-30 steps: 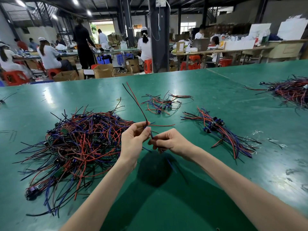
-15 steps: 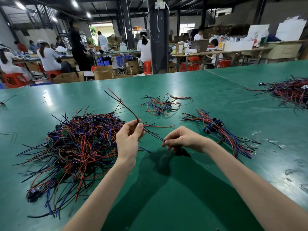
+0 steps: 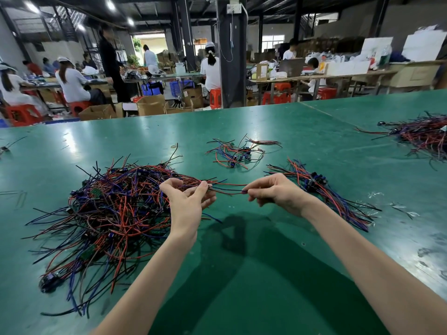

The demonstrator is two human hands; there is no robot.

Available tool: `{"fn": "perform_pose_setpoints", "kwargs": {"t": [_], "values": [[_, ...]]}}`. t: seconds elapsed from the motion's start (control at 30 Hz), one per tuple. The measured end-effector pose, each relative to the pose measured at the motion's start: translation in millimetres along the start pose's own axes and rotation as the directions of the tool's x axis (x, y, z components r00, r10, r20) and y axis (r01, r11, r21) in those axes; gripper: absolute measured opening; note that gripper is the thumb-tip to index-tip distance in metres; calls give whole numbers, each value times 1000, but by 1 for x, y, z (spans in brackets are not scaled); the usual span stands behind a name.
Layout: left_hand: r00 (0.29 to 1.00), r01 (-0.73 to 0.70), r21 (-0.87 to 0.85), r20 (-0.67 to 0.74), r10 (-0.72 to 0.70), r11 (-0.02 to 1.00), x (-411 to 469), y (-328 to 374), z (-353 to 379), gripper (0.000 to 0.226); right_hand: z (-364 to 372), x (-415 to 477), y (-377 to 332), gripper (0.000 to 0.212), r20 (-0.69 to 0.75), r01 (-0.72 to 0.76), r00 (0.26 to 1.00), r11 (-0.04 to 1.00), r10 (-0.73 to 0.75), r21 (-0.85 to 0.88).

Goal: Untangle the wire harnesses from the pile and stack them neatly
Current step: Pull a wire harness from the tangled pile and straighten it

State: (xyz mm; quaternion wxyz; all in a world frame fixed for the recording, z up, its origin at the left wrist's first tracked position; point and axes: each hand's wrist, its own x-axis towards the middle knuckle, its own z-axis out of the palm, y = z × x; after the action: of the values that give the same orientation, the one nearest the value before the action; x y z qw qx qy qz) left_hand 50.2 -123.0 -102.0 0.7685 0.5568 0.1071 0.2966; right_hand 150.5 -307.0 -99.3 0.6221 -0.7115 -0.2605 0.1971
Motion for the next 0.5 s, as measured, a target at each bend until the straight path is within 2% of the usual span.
{"fn": "perform_pose_setpoints", "kwargs": {"t": [0.13,0.23,0.3,0.43,0.5], "values": [[997,-21,55,76,17,998,-8,-2,4,26,-14,1,-1,10,-83,-37,995,968,59,248],[992,27,84,118,-37,996,-14,-4,9,14,-26,-3,-1,9,-72,-54,994,928,87,368],[988,65,105,131,-79,992,-17,-5,12,13,-31,-5,-3,7,-36,-60,996,898,84,436],[969,117,227,186,-161,967,-23,-6,16,13,-34,-7,-6,33,38,-33,999,821,13,570],[959,50,371,243,-149,927,-28,-9,17,13,-36,-7,-7,38,65,-49,998,775,11,630]]}}
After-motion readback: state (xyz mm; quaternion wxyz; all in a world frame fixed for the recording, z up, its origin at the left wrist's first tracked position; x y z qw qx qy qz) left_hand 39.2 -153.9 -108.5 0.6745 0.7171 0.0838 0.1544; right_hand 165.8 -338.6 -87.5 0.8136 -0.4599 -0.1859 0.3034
